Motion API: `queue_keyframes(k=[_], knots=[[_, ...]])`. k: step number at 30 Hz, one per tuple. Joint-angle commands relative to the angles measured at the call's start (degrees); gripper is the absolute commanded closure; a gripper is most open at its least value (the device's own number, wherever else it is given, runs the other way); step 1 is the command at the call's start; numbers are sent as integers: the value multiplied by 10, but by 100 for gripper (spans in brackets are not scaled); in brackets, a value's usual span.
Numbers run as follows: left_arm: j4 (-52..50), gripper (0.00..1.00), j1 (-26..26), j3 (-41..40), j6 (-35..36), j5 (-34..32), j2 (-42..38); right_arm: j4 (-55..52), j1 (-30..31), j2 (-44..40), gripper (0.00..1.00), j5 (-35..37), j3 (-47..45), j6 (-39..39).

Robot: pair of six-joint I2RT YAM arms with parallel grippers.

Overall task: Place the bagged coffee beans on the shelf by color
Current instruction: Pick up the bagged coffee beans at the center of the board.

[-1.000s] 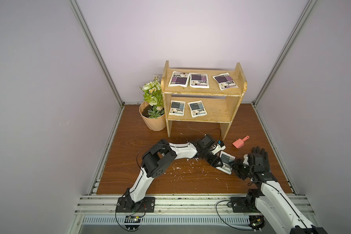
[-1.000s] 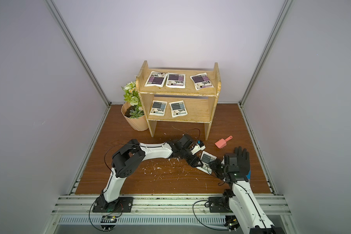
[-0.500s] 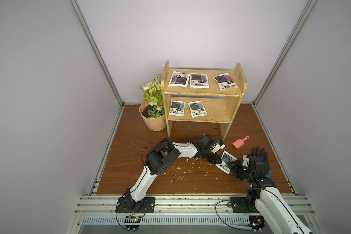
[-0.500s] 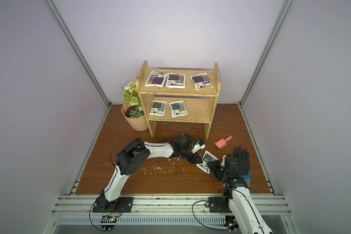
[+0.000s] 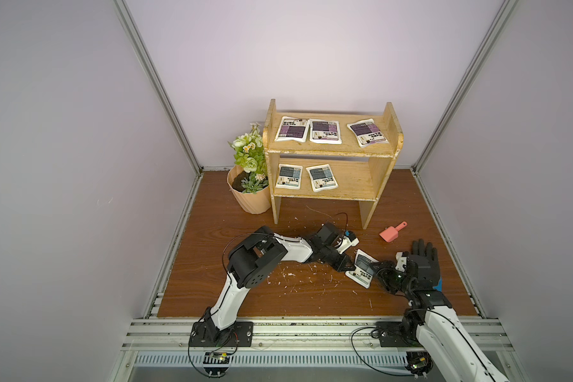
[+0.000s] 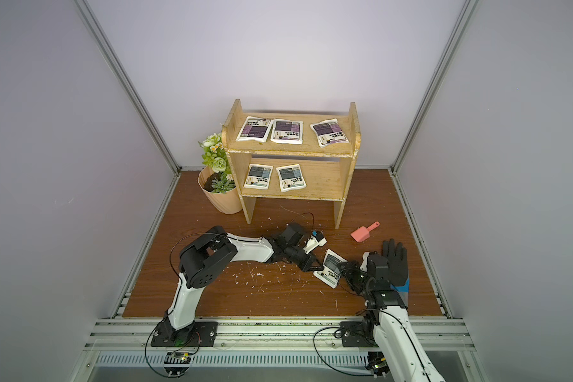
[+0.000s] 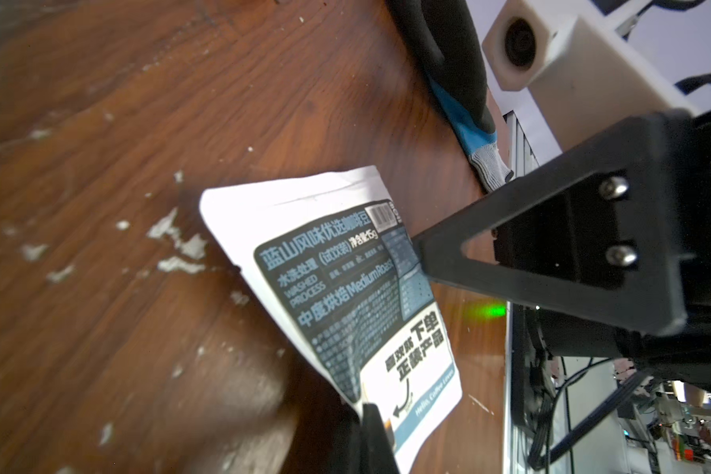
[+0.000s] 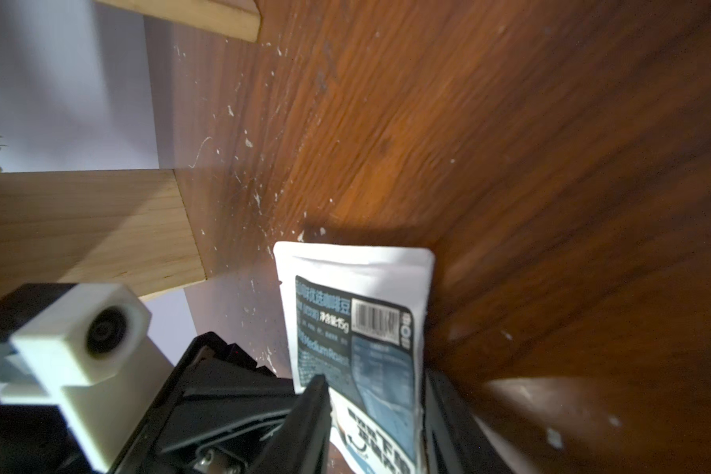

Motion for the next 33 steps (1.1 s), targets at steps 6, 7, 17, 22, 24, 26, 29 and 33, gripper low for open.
queue_keyframes(k=[6,7,17,22,24,26,29,33], knots=[[106,99,25,-3,-69,51,-24,38,7,-6,57,-34,9,11],[111,99,26,-3,-71,54,-23,41,9,-8,57,-34,12,12],[168,99,40,-15,-116,76,-23,104,27,10,64,-33,35,40],[188,99,46,-21,-134,71,-22,125,49,29,71,-28,54,51],[224,99,52,-30,-159,69,-23,122,60,34,71,-21,67,50],[246,99,56,-34,-176,68,-22,118,68,37,71,-13,77,46],[267,99,58,-36,-193,68,-23,117,75,42,67,-9,83,45],[293,99,62,-38,-211,69,-26,113,80,45,66,2,85,44]])
